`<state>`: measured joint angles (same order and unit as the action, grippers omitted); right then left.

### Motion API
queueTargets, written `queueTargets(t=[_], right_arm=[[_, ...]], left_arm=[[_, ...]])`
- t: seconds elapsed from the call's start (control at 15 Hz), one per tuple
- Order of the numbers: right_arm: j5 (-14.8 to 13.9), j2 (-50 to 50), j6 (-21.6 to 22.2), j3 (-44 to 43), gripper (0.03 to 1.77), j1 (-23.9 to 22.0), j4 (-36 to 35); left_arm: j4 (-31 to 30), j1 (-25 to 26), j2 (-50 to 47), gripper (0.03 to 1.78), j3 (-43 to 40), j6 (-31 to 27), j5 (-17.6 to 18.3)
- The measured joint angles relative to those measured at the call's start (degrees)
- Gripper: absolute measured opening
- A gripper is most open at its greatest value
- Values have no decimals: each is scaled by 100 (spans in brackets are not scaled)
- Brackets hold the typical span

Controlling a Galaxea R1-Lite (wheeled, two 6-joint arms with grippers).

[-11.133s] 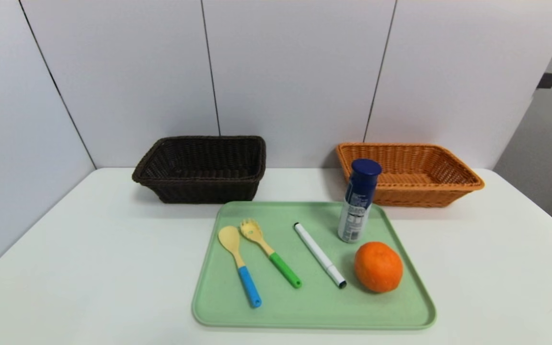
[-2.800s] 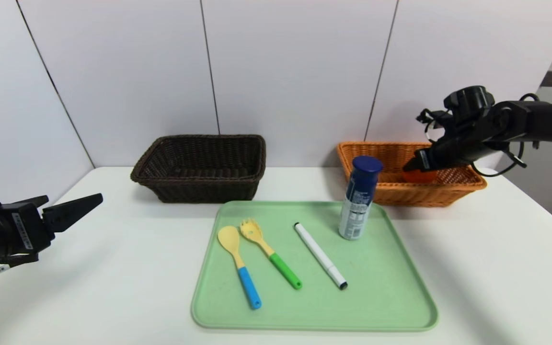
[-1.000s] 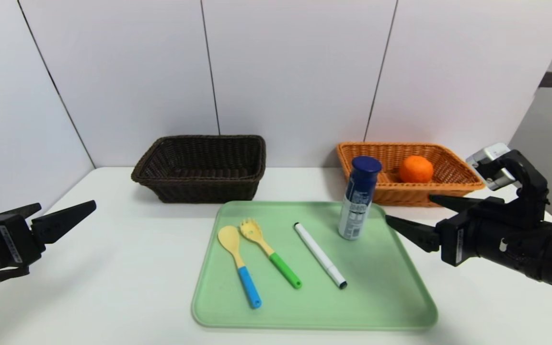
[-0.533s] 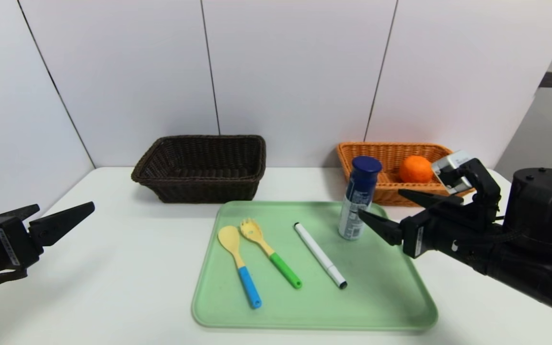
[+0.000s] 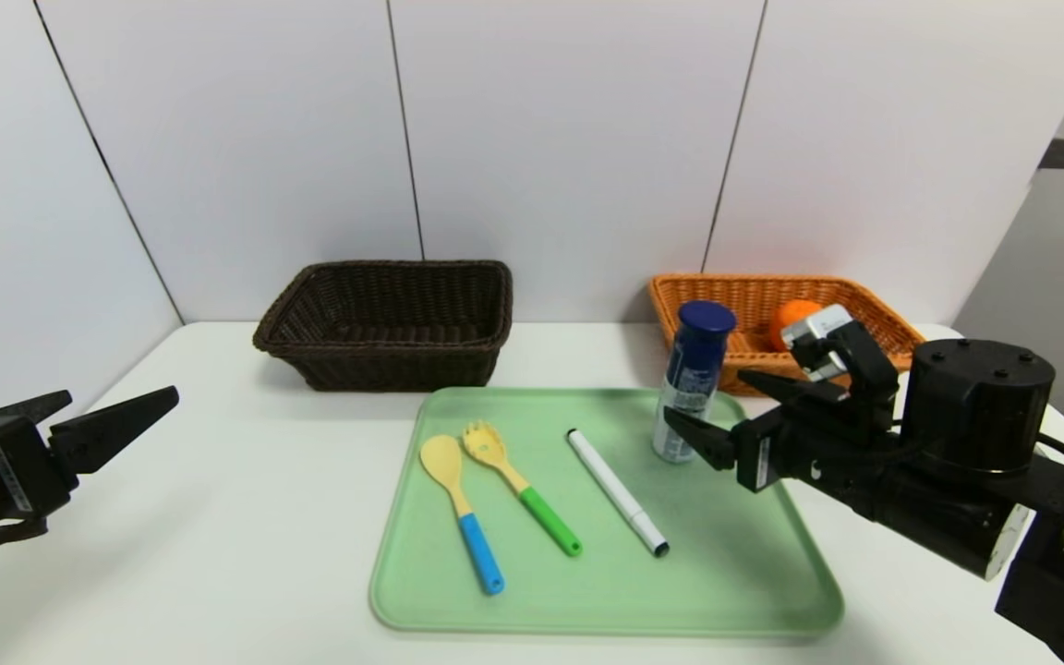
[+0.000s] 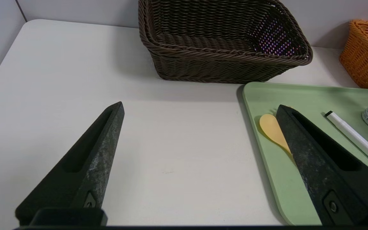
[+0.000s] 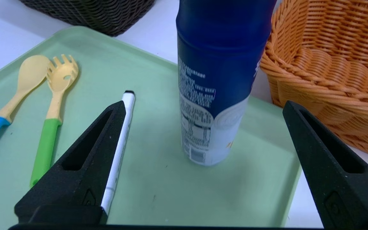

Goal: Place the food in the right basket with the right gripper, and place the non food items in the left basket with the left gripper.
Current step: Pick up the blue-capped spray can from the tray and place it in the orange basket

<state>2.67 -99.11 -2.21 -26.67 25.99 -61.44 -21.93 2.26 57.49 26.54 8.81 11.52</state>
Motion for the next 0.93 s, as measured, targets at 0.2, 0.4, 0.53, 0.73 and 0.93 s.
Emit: queueTargets(t=[0.2, 0.4, 0.53, 0.73, 0.93], right_arm=[[-26, -425, -11, -150, 169, 2, -547], [-67, -714, -33, -452, 169, 0, -573], [-74, -850, -60, -581, 169, 0, -569], [-94, -968, -54, -640, 170, 0, -579], [-94, -990, -51, -642, 149, 0, -581]], left_arm=[[18, 0, -49, 169, 0, 0, 7], [27, 0, -79, 169, -2, 0, 13], [27, 0, -91, 169, -6, 0, 18], [27, 0, -96, 169, -9, -2, 11], [29, 2, -116, 169, -13, 2, 11]])
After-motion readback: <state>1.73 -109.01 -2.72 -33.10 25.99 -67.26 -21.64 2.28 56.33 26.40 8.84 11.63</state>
